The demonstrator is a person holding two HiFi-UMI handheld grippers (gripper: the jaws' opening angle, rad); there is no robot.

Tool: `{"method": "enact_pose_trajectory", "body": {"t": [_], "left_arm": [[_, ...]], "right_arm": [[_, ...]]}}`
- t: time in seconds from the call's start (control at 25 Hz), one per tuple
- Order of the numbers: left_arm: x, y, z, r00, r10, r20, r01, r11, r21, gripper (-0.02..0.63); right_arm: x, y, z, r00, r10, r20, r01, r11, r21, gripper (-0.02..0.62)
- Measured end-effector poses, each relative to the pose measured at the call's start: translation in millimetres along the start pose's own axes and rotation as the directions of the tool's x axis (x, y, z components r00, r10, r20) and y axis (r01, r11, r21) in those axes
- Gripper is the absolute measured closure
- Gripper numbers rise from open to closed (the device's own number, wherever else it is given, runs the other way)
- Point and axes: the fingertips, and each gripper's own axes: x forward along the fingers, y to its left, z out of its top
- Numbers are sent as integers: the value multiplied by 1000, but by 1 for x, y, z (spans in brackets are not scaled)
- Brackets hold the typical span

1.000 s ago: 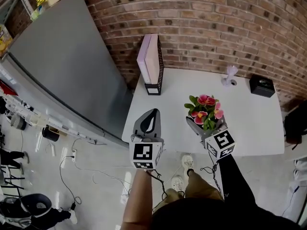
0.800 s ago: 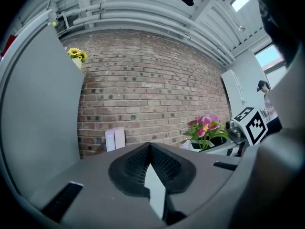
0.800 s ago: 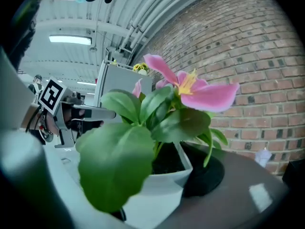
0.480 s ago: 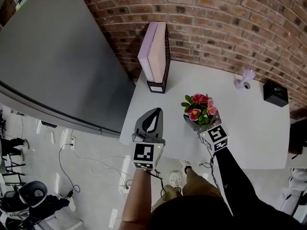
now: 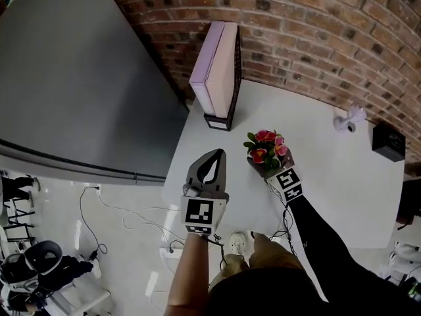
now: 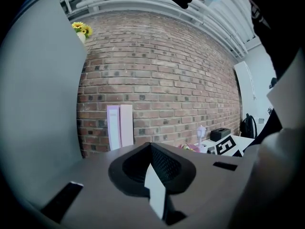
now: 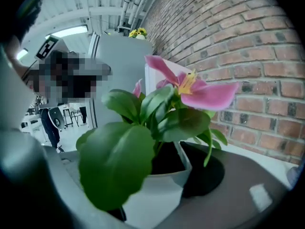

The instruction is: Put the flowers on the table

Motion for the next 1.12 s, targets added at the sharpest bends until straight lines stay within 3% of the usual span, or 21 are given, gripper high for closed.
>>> {"method": "enact_pose_trajectory", "body": {"t": [0.48,1.12], "left_arm": [[12,12,-21,998,38,-42,-39,999,-19,598],[3,21,-24,997,53,-47,-55,998,-26,598]], "right_arm": [[37,2,-50,996,53,-78,-49,997,61,245],[39,6,-56,996,1,-84,6,996,92,225]]}}
